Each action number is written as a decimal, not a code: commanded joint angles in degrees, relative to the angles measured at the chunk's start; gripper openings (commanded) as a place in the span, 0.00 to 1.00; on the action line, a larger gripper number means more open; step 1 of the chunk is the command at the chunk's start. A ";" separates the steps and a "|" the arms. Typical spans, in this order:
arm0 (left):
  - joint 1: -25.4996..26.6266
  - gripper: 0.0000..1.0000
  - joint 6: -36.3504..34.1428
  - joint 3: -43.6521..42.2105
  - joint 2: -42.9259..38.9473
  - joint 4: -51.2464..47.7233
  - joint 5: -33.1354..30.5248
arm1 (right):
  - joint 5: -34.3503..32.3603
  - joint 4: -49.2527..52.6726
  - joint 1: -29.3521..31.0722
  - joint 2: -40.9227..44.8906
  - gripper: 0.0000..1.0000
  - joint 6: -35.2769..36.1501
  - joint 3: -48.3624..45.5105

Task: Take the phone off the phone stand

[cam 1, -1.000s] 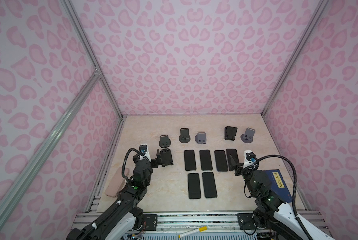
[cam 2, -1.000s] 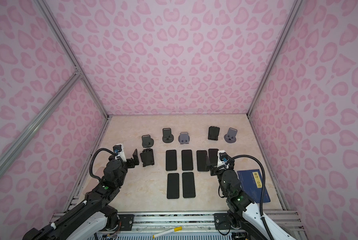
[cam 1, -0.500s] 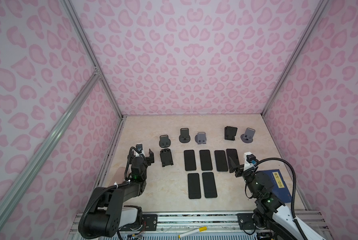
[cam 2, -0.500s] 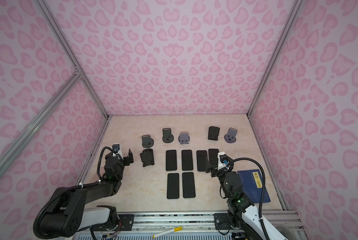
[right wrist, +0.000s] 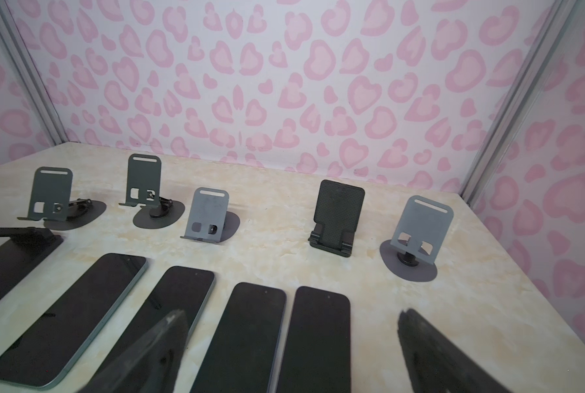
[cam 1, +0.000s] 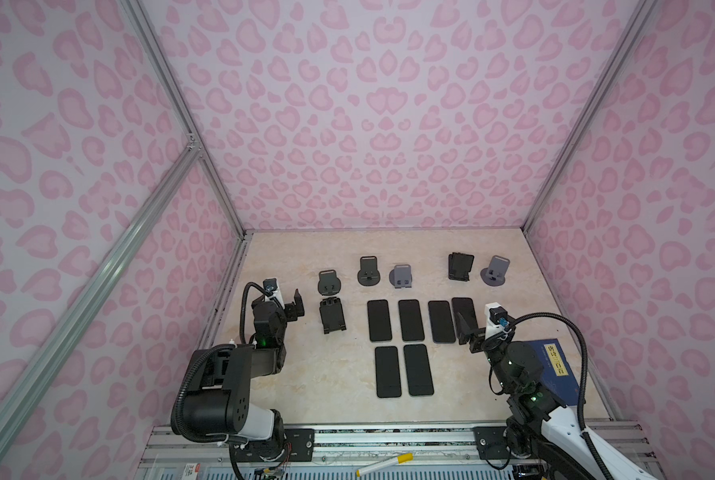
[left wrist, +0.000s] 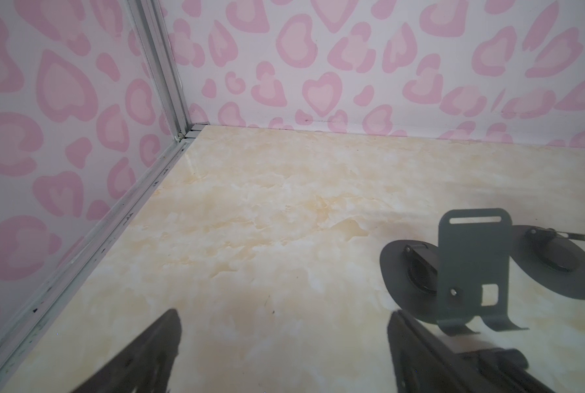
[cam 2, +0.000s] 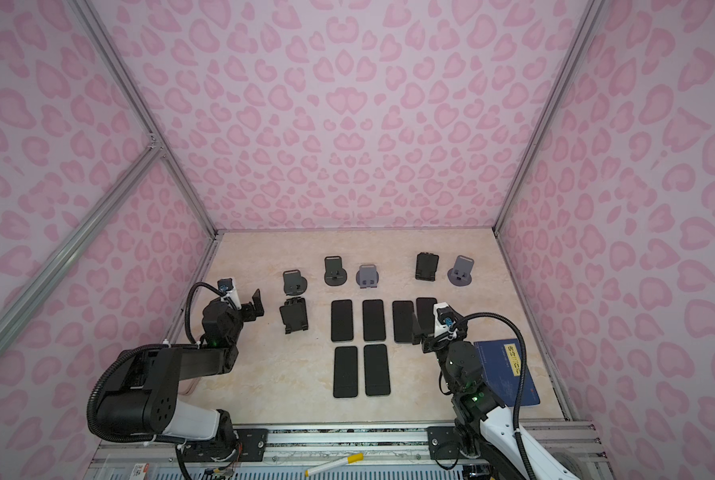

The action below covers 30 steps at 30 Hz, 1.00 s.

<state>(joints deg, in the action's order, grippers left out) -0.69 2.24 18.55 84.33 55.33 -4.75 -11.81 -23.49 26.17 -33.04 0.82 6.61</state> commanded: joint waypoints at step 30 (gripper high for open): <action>-0.04 0.98 0.21 0.37 0.15 0.57 0.79 | 0.80 -65.90 -13.53 -56.13 1.00 10.91 -4.50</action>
<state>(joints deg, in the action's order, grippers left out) -0.73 2.59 18.55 84.33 55.16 -4.32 -12.60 -80.12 13.69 -85.62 12.45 1.37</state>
